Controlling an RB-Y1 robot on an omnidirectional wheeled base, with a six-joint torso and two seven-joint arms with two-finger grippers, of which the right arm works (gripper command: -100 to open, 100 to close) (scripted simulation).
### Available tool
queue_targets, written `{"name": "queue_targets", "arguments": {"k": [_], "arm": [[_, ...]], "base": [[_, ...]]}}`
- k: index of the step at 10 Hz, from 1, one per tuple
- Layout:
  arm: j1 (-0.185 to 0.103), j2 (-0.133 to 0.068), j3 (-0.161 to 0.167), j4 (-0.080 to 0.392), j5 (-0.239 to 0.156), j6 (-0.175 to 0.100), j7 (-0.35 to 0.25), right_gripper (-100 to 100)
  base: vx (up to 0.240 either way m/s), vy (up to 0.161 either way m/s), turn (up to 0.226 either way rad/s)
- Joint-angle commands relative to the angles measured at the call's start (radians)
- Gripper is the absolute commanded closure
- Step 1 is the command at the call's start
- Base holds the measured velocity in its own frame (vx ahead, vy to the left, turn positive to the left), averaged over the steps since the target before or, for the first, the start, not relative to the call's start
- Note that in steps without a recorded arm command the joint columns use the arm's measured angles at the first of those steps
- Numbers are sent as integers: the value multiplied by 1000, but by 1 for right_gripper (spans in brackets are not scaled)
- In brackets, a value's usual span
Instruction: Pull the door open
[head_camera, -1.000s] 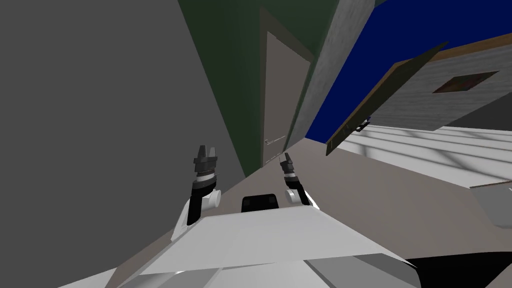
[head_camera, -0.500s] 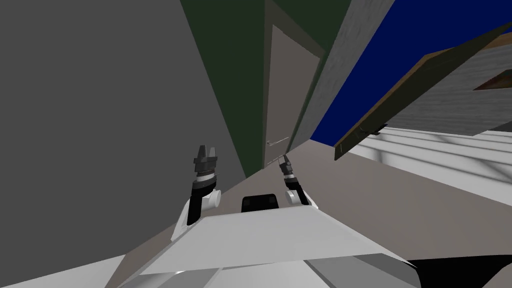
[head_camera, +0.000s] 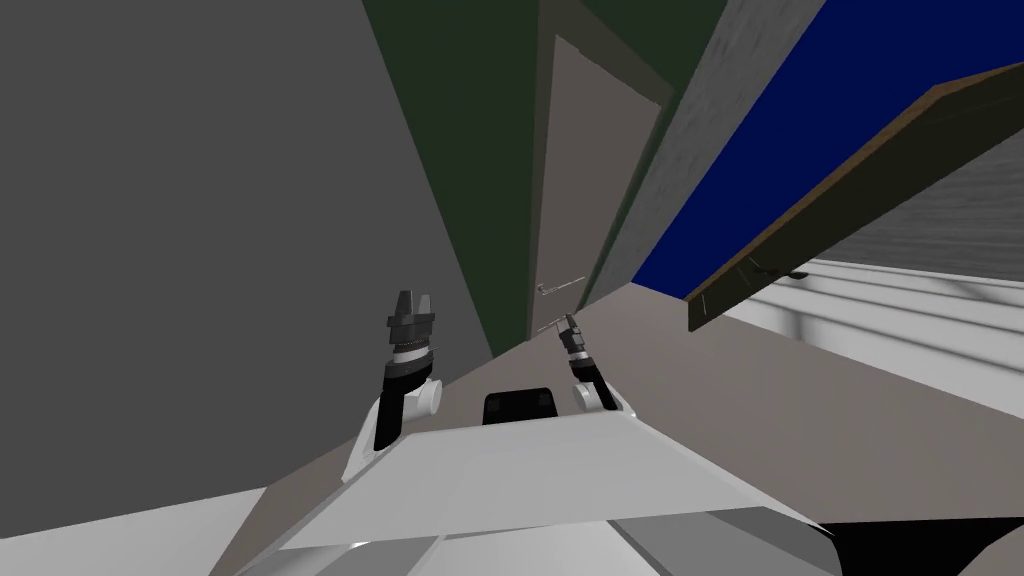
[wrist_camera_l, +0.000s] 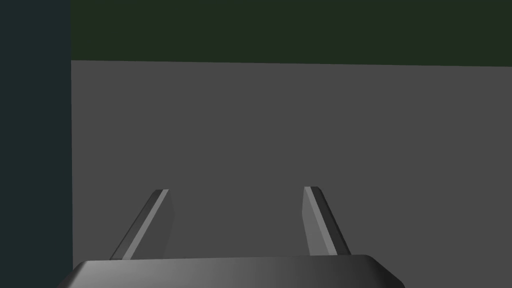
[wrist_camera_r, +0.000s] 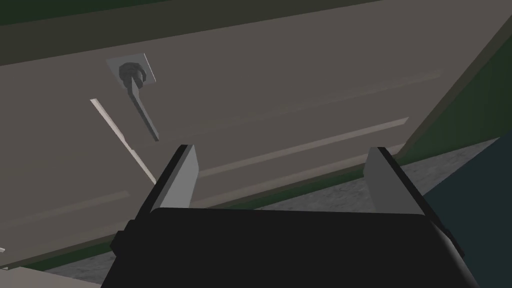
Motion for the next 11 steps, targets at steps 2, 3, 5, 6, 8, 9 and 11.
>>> {"name": "queue_targets", "arguments": {"k": [2, 3, 5, 6, 8, 9, 11], "arm": [[-16, -15, 10, 62, -7, -21, -13, -100], [-25, -25, 16, 87, -11, -33, -22, -100], [-34, -35, 21, 126, -16, -44, -31, -100], [-43, -46, 26, 153, -20, -56, -39, -100], [-61, -65, 37, 214, -29, -78, -56, -100], [-70, -75, 42, 252, -34, -89, -65, -100], [-87, -94, 52, 313, -42, -111, -81, -100]], "base": [[58, -47, 72], [64, -53, 152], [48, -45, 66], [60, -57, 139], [74, -69, 150], [75, -86, 145], [62, -88, 142]]}}
